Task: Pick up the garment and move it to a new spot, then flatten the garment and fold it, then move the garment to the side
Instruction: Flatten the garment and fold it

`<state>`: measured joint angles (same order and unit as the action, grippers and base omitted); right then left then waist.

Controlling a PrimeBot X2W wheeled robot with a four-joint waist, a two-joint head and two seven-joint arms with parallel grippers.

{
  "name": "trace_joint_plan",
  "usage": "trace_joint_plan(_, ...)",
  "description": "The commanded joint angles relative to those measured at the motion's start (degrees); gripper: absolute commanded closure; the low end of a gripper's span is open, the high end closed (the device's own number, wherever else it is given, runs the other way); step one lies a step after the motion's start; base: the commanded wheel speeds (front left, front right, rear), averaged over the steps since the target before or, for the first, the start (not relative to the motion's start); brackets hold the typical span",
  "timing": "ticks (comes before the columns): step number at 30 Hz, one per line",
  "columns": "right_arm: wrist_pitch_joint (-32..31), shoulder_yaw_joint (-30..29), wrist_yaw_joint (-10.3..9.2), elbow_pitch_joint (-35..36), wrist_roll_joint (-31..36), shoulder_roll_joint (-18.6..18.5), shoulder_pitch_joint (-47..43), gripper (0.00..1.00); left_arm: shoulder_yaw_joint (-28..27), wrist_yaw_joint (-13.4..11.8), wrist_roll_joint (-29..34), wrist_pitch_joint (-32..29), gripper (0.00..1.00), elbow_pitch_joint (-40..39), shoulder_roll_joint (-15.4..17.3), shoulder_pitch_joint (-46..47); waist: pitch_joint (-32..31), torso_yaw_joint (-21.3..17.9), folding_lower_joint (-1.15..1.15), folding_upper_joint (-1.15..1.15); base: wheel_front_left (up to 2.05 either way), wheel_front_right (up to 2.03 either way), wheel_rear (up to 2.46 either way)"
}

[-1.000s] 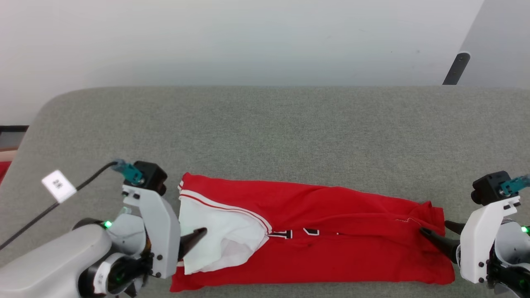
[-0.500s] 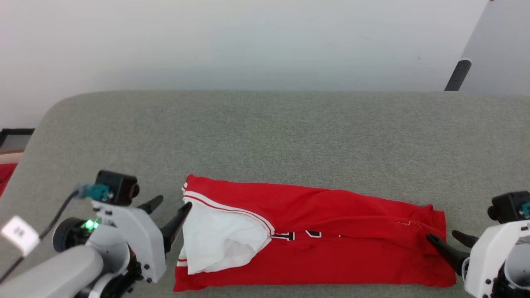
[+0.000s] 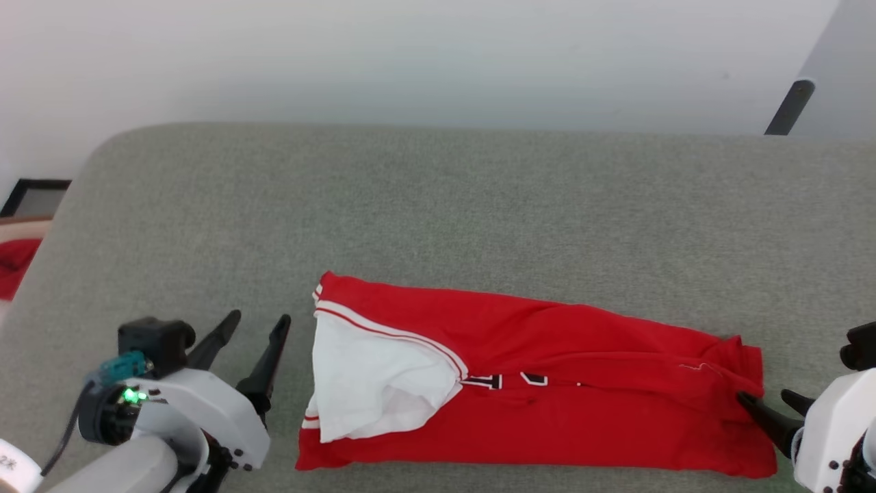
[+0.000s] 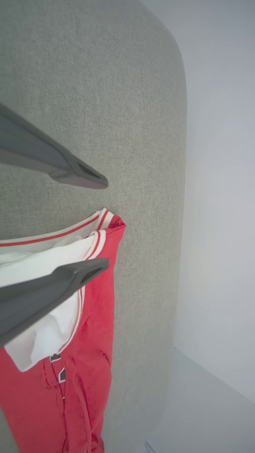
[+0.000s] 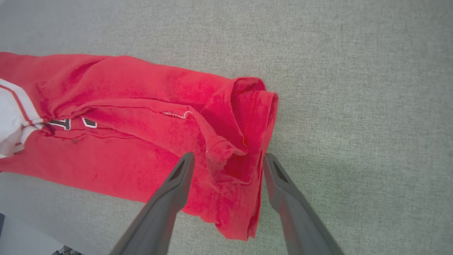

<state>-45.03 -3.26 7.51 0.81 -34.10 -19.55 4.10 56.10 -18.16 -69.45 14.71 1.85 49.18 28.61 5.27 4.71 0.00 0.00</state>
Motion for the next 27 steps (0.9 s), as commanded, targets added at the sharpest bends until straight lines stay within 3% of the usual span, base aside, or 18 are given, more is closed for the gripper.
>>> trace_joint_plan(1, -1.1, -1.3, -0.04, 0.2, 1.3, 0.5, 0.5, 0.00, -3.0, 0.4, 2.1, 0.4, 0.00, 0.6, -1.7, -1.7, 1.5, 1.1, 0.00, 0.00, 0.00, 0.00, 0.00)
trace_joint_plan(11, -6.4, -3.7, -0.04, 0.2, 4.2, 1.5, 3.2, 0.00, -19.5, 2.6, 15.3, 0.4, 0.00, 1.9, -11.4, -11.0, 6.5, 2.9, 0.00, 0.00, 0.00, 0.00, 0.00)
trace_joint_plan(20, -10.1, -4.1, -0.04, -2.5, 6.1, 2.7, 5.9, 0.00, -31.5, 7.2, 25.3, 0.4, 0.00, 3.4, -20.6, -16.1, 11.1, 4.2, 0.00, 0.00, 0.00, 0.00, 0.00)
trace_joint_plan(27, -13.7, -3.8, -0.05, -6.3, 7.8, 4.5, 6.3, 0.00, -37.1, 11.3, 30.0, 0.4, 0.00, 5.1, -25.7, -17.5, 13.2, 5.0, 0.00, 0.00, 0.00, 0.00, 0.00)
